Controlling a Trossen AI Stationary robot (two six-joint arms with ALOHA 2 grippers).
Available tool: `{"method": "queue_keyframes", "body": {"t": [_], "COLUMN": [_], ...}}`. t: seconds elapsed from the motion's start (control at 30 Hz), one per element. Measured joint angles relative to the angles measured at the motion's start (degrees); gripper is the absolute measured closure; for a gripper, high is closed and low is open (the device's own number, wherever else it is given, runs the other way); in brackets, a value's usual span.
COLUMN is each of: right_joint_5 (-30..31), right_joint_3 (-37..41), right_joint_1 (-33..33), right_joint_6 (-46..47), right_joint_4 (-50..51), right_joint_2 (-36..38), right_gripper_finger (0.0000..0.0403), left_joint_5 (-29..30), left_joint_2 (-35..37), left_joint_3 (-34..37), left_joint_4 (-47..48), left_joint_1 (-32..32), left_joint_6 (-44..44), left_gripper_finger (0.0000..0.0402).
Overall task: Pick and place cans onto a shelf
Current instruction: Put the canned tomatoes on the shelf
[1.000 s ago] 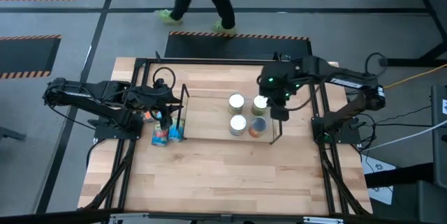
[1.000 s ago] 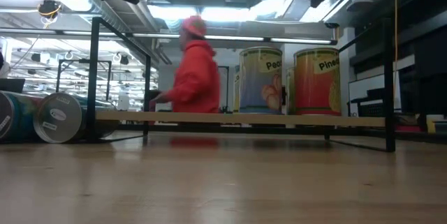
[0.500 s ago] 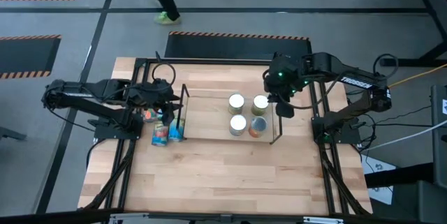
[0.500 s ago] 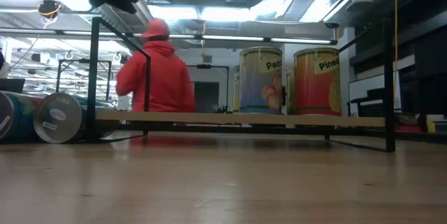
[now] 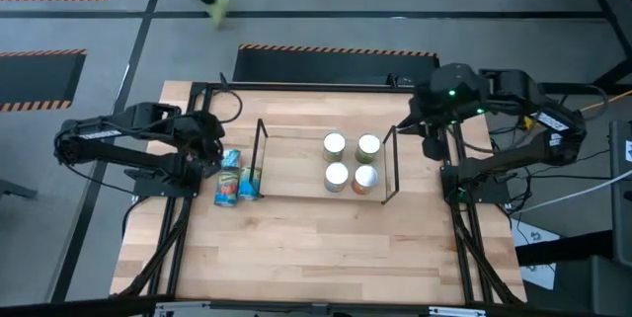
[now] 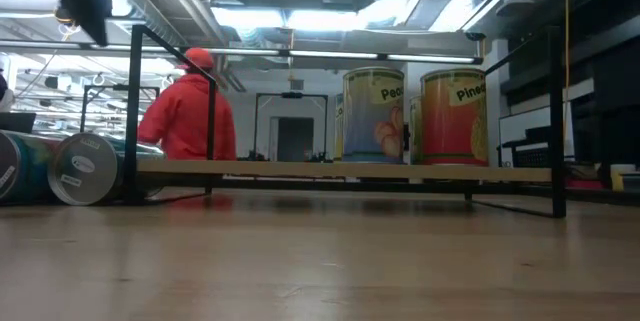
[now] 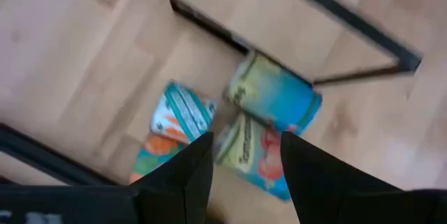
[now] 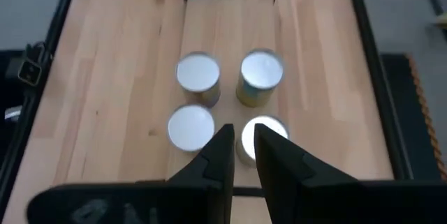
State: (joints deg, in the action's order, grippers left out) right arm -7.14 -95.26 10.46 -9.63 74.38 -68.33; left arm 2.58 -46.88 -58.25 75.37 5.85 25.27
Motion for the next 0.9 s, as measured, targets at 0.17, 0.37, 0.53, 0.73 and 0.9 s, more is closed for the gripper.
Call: {"method": "queue_keyframes", "body": {"t": [0.17, 0.37, 0.53, 0.73, 0.9], "right_joint_5": [0.0, -0.4, -0.4, -1.9, -2.0], "right_joint_3": [0.0, 0.0, 0.0, 8.3, 17.3], "right_joint_1": [0.0, 0.0, 0.0, 0.0, 0.0], "right_joint_6": [-1.8, -4.1, -5.1, -5.8, -5.7], "right_joint_4": [-0.5, -1.9, -2.9, -9.1, -15.5], "right_joint_2": [0.8, 0.6, 0.6, 2.5, 5.3], "right_gripper_finger": [0.0341, 0.0341, 0.0341, 0.0341, 0.0341], "left_joint_5": [-0.4, -2.6, -4.1, -4.0, -3.6], "left_joint_2": [-0.1, 0.0, -0.1, -0.4, -0.4], "left_joint_3": [4.9, 13.1, 19.1, 23.6, 24.8], "left_joint_4": [-1.4, -7.0, -14.2, -18.9, -20.7], "left_joint_1": [0.0, 0.0, 0.0, 0.0, 0.0], "left_joint_6": [-0.5, -1.0, -1.5, -1.4, -1.4], "left_gripper_finger": [0.0243, 0.0245, 0.0246, 0.0246, 0.0246]}}
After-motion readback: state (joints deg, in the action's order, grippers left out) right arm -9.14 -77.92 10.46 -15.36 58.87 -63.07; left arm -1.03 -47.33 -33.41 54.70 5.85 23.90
